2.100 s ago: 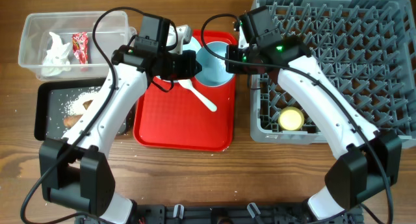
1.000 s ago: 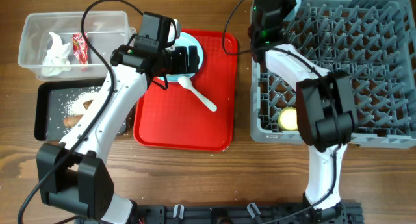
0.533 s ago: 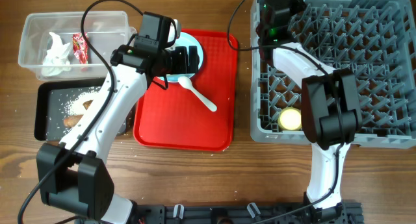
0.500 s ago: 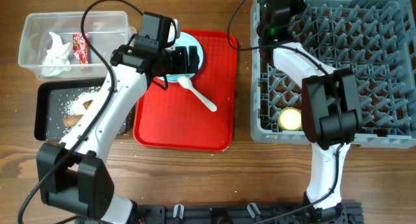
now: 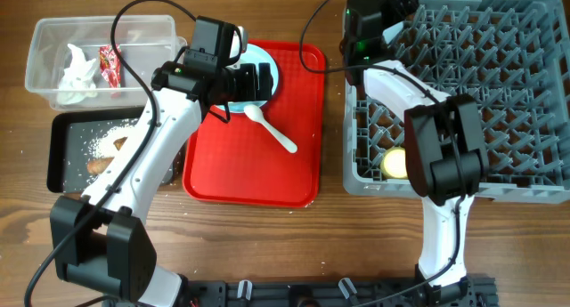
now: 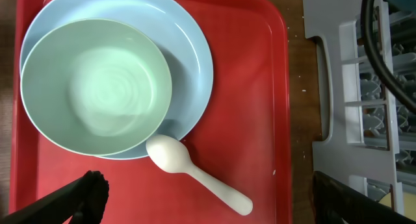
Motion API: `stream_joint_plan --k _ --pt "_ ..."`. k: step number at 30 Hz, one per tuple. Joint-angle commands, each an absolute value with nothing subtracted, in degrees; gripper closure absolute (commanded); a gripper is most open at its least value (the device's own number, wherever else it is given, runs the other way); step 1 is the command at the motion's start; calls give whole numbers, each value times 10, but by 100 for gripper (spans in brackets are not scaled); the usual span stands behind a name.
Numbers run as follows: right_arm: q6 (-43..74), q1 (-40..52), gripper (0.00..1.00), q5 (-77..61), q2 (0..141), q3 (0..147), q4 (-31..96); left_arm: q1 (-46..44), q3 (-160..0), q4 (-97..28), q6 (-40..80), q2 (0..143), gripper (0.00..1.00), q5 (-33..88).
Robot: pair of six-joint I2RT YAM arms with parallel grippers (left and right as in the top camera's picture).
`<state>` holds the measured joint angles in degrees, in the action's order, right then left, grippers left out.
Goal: Sort waste into correct bins and load items into the dishwasher rack
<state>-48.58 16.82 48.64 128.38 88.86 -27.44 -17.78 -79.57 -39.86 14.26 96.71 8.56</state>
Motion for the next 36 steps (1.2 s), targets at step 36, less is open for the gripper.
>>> stream_joint_plan --k 36 --pt "113 215 0 157 946 885 275 -175 -799 -398 140 959 0 80"
